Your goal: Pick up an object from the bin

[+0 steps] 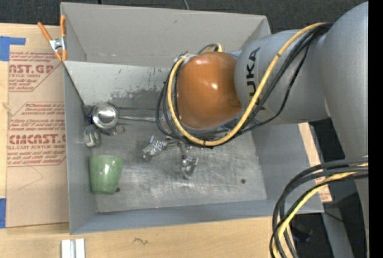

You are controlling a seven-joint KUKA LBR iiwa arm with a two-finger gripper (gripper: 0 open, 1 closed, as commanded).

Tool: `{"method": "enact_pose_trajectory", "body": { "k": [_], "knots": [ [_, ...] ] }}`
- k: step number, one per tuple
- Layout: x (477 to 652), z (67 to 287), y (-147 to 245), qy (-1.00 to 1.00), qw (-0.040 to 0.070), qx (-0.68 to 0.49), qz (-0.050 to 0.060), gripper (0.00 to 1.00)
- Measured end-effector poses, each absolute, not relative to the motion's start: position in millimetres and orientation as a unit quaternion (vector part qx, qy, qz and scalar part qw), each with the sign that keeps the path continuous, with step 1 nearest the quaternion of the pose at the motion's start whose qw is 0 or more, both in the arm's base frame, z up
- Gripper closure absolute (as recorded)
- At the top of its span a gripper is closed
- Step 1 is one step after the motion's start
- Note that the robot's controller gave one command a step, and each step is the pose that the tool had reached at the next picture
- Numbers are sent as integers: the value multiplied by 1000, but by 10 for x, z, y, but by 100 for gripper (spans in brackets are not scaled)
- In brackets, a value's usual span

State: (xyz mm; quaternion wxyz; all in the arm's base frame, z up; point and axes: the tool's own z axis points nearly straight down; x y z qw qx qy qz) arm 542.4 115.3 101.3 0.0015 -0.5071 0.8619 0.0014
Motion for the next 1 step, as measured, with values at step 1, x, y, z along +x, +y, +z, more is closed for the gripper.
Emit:
{"method": "enact_pose_trajectory", "body": {
  "k": [1],
  "knots": [
    [4854,1520,1598,842,2,-539,2,0]
  ]
}}
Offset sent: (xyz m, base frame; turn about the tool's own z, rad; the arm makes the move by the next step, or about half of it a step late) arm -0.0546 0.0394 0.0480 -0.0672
